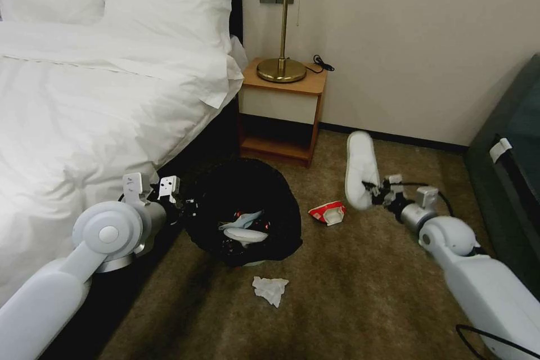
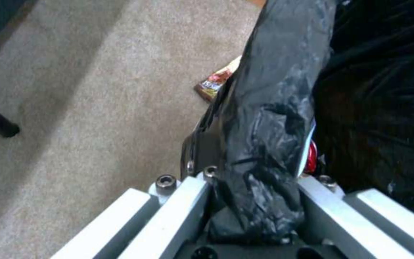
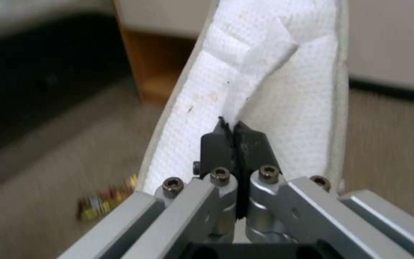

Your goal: Pick up the trash bin, then pick up the garbage on the floor and place it into the trash bin.

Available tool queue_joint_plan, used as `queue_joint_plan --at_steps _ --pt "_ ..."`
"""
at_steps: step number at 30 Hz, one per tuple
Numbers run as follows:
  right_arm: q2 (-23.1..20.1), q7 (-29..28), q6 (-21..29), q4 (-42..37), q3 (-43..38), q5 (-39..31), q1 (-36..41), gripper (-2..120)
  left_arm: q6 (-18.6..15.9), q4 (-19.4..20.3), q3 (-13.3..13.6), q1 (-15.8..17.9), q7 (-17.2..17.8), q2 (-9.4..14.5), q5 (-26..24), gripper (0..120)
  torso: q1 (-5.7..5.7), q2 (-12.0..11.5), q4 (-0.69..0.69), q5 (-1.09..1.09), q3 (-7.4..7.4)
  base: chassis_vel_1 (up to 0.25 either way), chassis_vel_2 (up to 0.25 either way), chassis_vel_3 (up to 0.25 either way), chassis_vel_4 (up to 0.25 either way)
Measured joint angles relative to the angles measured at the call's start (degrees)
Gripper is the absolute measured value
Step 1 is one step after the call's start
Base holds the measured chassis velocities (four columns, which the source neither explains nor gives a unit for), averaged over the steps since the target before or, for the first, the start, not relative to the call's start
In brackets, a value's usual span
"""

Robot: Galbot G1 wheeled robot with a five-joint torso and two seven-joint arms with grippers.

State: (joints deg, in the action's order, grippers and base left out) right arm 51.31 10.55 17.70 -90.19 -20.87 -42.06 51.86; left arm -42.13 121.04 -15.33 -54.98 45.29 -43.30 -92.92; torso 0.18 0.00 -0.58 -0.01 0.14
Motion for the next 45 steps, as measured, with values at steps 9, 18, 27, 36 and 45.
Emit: queue_joint_plan --at_steps 9,18,27,36,45 --pt "-2.5 -2.5 2.3 -14.8 -0.8 -7.4 -0.8 0 0.0 3.5 -1.1 -3.5 0.5 1.3 0.0 0 0.0 0.0 0.02 0.01 -0.01 0.0 0.0 0.0 0.0" --pt "-6.4 -3.0 1.2 -25.0 -0.6 -13.8 -0.9 0 0.0 4.2 -0.6 -4.4 1.6 0.8 -1.3 0 0.0 0.0 0.01 0.0 0.0 0.0 0.0 0.0 0.0" --pt "-9.8 2.6 -0.5 -33.2 0.4 -16.5 1.2 0 0.0 3.2 1.6 -2.2 3.3 -0.1 -3.1 0 0.0 0.0 0.0 0.01 -0.01 0.0 0.0 0.0 0.0" --pt "-9.9 4.7 -1.7 -35.0 9.7 -13.8 0.5 0 0.0 -0.7 8.3 5.4 6.6 -4.6 -4.8 0 0.0 0.0 0.0 0.01 0.0 0.0 0.0 0.0 0.0" --pt "-8.8 4.2 -2.0 -35.5 14.9 -10.4 -0.7 0 0.0 -2.0 11.1 9.2 7.4 -6.6 -5.1 0 0.0 0.0 0.01 0.0 0.0 0.0 0.0 0.0 0.0"
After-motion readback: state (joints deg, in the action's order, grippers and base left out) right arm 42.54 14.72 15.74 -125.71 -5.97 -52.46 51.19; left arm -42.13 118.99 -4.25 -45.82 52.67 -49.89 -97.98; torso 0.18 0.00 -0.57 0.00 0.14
